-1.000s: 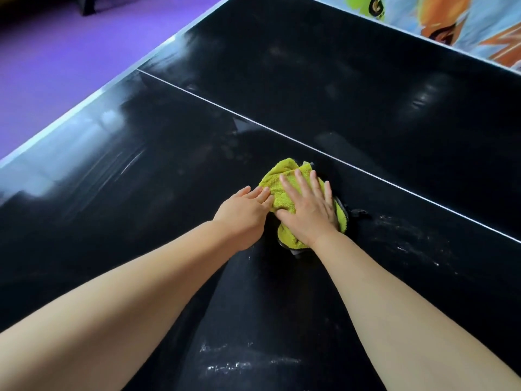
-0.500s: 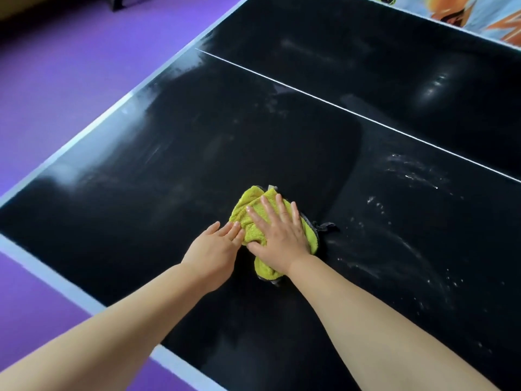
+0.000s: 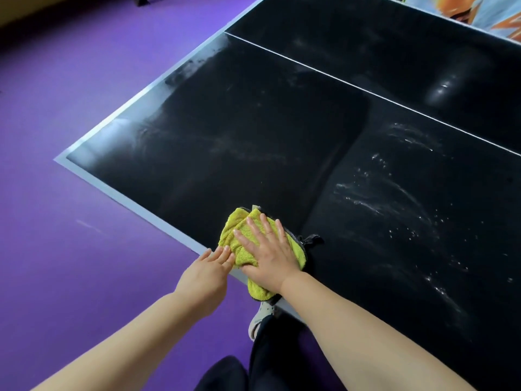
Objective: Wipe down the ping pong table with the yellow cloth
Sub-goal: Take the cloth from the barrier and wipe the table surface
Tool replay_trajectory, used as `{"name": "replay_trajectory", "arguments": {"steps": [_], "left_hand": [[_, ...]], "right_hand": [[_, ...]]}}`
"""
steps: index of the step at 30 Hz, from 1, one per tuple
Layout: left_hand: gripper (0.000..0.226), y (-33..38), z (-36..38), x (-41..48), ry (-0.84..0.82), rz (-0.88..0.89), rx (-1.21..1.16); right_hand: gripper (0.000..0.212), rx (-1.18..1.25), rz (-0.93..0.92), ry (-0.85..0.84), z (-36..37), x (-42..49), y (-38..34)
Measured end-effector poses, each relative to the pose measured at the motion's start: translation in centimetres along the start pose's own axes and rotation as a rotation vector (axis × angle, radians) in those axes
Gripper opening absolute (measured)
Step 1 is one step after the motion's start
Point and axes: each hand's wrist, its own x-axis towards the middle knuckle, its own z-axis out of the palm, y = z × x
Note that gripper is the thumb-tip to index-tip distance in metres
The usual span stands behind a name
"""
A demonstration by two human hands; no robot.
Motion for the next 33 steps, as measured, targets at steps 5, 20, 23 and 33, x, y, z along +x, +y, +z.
{"name": "replay_trajectory", "arguments": {"steps": [5,20,23,33], "left_hand": [[0.061,3.1,1.3,-1.2,-0.018,0.077,0.041],[0.059,10.7,-4.1,11.6,0.056,0.125,0.143],[0.059,11.4,-7.0,17.3,0.090,0.102,0.179],[0.057,15.0,-17.1,37.1,0.202,0.080,0.205]], "right_hand": [[0.069,0.060,-0.060,0.076,1.5,-4.5,1.2],[0.076,0.037,-0.171,0.123,-3.1,0.8,17.7],[0.074,0.020,-0.132,0.119,-4.8,4.4,22.6],[0.068,0.054,0.108,0.193,-10.7,14.6,38.8]]}}
